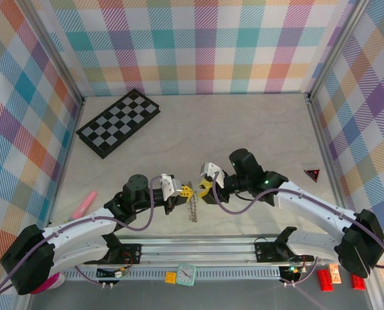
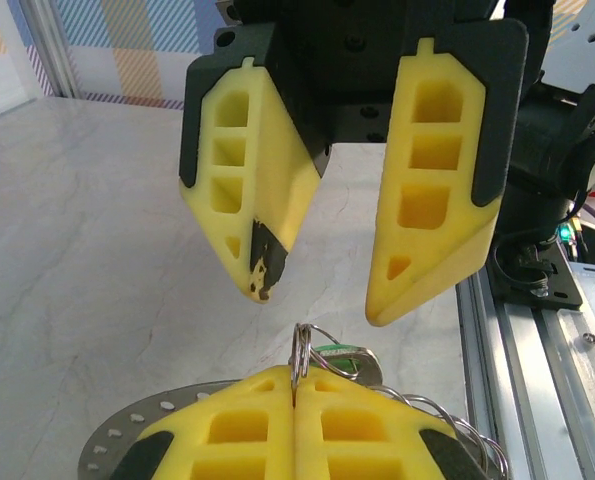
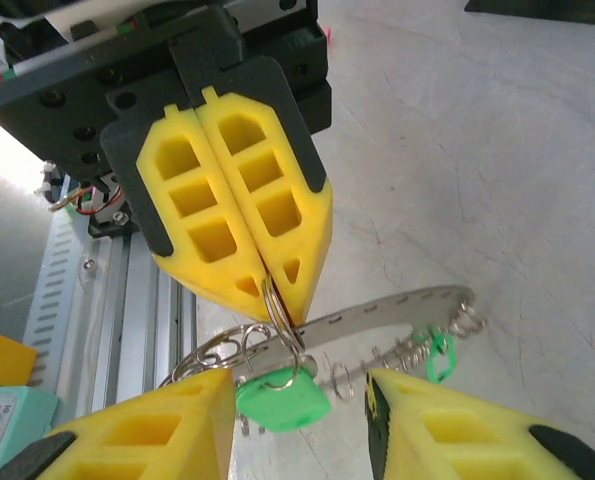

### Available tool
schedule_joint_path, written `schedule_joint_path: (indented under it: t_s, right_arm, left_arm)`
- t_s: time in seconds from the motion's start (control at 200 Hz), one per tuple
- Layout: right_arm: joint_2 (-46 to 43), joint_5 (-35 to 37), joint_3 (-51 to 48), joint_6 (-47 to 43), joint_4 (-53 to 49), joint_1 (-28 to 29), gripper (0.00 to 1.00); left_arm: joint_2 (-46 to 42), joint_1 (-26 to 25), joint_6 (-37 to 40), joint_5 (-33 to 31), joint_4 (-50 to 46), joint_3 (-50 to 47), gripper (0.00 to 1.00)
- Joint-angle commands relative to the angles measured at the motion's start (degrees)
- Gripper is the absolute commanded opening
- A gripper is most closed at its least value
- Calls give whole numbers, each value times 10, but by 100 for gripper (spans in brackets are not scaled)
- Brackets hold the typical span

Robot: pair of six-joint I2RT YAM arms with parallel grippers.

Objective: Put the keys on the keyring

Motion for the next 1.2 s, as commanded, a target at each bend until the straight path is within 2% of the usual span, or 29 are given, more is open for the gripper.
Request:
schedule_joint_path:
  t_s: [0.0,0.145,0.24,0.44,0.67,0.92,1.195]
  right_arm:
    - [0,-32,-7,12,44,-2,37]
    - [3,-34,-4,15,19,-2,35]
    - [-10,-28,-14,22,15,-2,38]
    - [-48,52,-65,6,28,-1,39]
    - [-18,22,-81,24,99,24,42]
    - [7,45,-82,31,131,40,43]
    - [-7,96,-85,27,143,43,31]
  left_arm:
    - [-9,-5,-4,8,44,-1,0]
    - [-9,-6,-3,-2,45,1,0]
    - [-6,-6,-4,-9,45,2,0]
    - [1,-7,-17,-7,59,1,0]
    - [7,-6,-28,-12,68,2,0]
    - [11,-7,-36,-17,68,3,0]
    - [12,-10,-38,-19,70,4,0]
